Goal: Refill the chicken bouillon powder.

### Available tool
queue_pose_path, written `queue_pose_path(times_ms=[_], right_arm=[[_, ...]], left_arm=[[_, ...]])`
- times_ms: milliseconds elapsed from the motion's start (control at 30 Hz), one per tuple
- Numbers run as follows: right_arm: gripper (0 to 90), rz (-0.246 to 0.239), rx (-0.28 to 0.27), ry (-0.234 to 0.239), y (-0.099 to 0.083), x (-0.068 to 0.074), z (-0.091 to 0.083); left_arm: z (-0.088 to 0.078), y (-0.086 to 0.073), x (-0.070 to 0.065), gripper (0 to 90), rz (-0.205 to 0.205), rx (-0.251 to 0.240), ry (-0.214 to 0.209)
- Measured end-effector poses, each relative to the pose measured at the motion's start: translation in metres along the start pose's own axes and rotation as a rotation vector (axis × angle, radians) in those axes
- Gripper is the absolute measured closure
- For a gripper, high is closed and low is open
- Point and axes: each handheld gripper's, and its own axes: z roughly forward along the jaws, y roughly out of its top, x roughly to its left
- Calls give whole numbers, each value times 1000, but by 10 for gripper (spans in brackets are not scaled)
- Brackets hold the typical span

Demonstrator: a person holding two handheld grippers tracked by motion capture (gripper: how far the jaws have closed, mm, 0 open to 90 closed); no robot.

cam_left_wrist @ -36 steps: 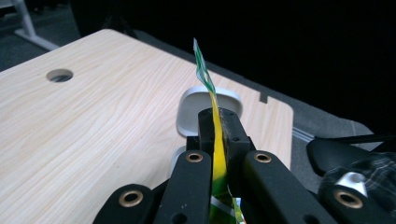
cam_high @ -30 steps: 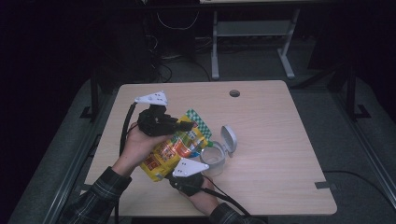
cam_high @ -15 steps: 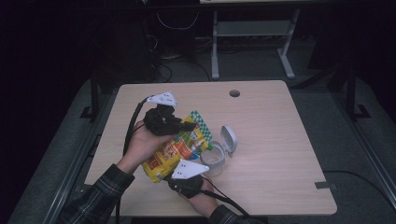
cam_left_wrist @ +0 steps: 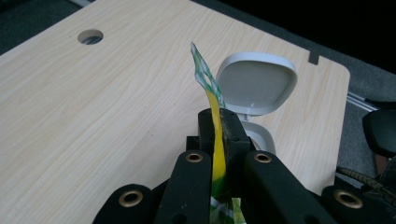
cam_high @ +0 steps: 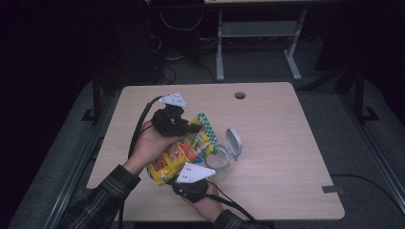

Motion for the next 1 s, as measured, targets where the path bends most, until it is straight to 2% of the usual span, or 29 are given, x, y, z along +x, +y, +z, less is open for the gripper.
queue_pose_path(times_ms=[233, 633, 1000], right_arm=[[900, -17, 13, -4, 2, -1, 0], [900, -15, 4, 2, 6, -3, -2], [900, -18, -2, 0, 9, -5, 0]], left_arm=[[6, 4, -1, 900, -4, 27, 5], [13, 11, -5, 900, 19, 70, 4], [19, 11, -4, 900, 14, 68, 0]])
